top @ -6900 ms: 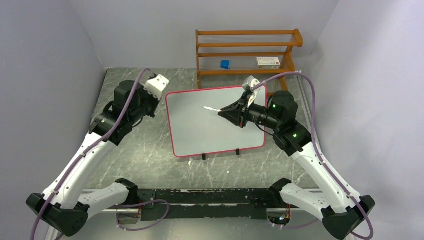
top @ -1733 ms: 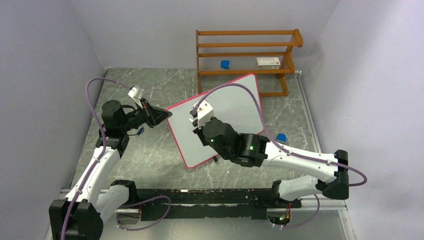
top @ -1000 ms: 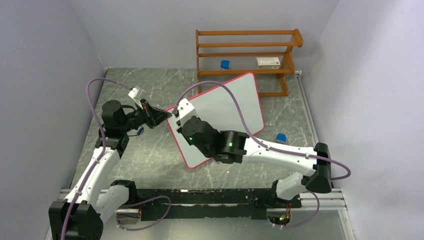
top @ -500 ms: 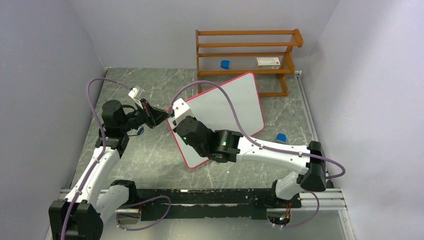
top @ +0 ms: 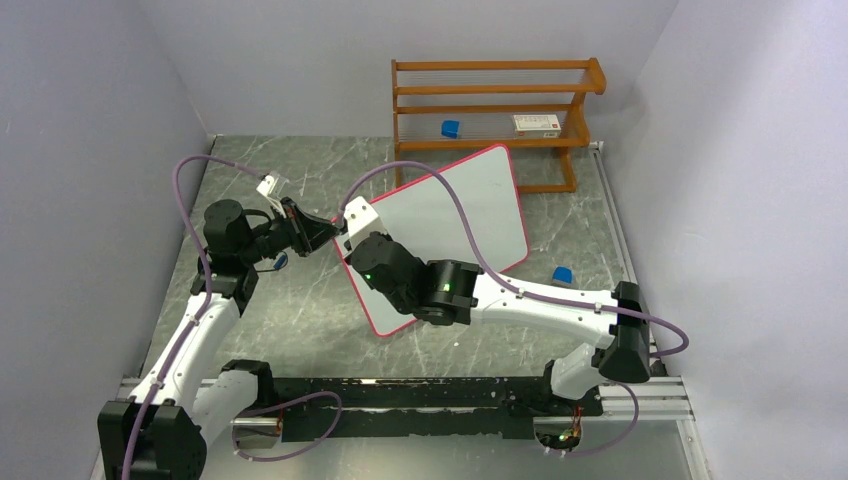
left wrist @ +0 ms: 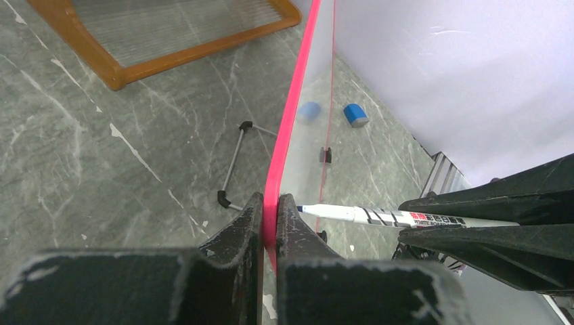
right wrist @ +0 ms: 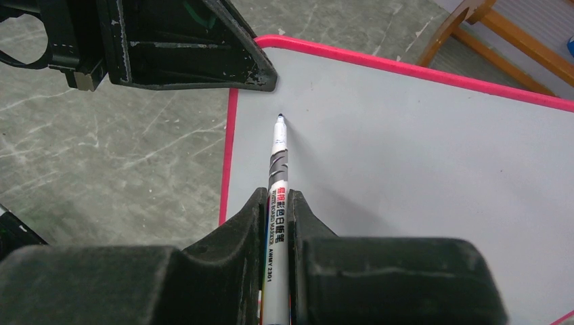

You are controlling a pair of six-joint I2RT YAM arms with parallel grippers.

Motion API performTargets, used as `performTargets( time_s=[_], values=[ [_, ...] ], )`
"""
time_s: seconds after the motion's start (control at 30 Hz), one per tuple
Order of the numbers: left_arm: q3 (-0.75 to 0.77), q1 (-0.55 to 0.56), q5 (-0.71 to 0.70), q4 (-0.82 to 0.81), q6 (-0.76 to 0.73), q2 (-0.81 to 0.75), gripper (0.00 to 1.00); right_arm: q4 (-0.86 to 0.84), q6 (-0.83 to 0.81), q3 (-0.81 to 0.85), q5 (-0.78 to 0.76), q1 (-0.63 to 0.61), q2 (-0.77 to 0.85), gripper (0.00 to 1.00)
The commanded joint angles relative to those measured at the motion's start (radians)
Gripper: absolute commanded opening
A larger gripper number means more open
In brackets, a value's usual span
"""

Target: Write a sentence on the whiteboard

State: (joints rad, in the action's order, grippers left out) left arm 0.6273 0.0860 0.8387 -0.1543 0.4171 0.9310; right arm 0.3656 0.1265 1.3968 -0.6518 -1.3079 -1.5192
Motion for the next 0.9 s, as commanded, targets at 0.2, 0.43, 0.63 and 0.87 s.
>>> performTargets(
  time_s=[0.2, 0.43, 0.63, 0.87],
  values=[
    [0.011, -0.002, -0.011, 0.024, -0.055, 0.01, 0.05, 0.013, 0.007, 0.045, -0.043, -0.005, -0.027, 0.0],
    [0.008, -0.002, -0.008, 0.02, -0.052, 0.009, 0.05, 0.044, 0.021, 0.049, -0.044, -0.005, -0.038, 0.0],
    [0.008, -0.002, -0.007, 0.019, -0.051, 0.008, 0.05, 0.074, 0.034, 0.051, -0.042, -0.005, -0.044, 0.0],
    [0.006, -0.002, -0.006, 0.017, -0.051, 0.007, 0.05, 0.117, 0.058, 0.051, -0.035, -0.005, -0.05, 0.0]
  ],
)
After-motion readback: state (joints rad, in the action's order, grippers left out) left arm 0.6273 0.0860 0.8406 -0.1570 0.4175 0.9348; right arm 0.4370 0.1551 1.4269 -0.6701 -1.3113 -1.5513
